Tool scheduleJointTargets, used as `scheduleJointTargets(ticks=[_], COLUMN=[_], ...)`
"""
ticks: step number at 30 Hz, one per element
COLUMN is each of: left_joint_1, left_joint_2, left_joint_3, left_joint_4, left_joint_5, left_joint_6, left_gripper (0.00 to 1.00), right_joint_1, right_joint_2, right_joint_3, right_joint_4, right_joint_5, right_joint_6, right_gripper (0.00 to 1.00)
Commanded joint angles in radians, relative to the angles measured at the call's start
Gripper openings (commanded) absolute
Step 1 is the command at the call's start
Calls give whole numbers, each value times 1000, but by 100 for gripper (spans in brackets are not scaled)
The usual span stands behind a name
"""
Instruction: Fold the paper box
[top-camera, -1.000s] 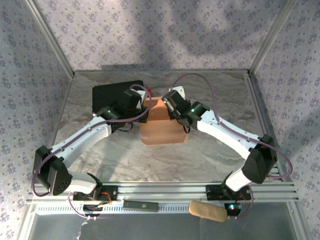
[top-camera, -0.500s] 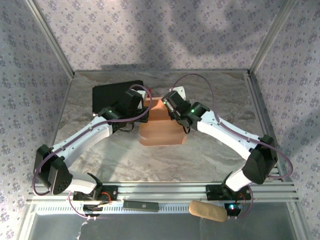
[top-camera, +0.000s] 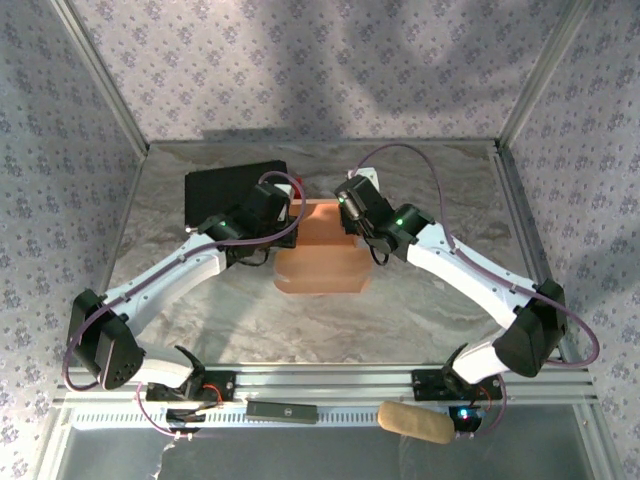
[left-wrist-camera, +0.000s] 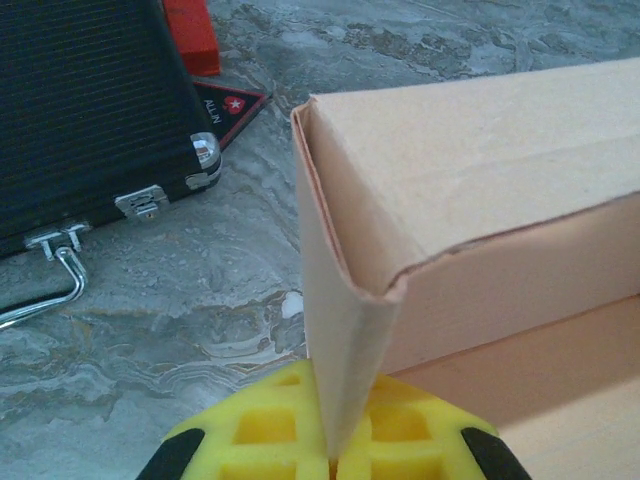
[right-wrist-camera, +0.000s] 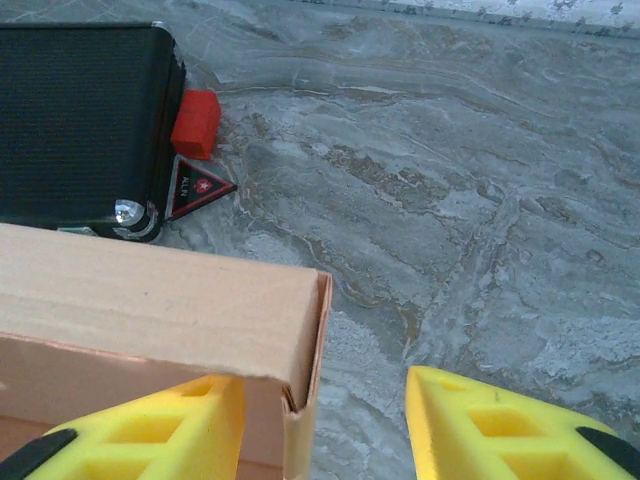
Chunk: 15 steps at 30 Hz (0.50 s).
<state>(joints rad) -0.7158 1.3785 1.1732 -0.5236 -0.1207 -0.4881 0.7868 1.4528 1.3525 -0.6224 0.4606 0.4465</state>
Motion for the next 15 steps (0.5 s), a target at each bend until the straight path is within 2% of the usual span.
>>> scheduleJointTargets(ticks=[1,9,15], left_joint_1=[-10,-8,-9], left_joint_2=[7,15,16], left_joint_3=[35,36,34], left_joint_4=[-14,-3,7], left_joint_5=[-22,-11,-8], left_joint_6=[-18,-14,-10], left_gripper=[0,0,0], right_joint_1=[2,17,22], right_joint_2=[-32,20,71], right_joint_3=[-14,-23,15], right_joint_4=[-10,-1,-27], right_joint_5=[-10,15,29], right_joint_6=[50,100,122], right_gripper=[46,39,30])
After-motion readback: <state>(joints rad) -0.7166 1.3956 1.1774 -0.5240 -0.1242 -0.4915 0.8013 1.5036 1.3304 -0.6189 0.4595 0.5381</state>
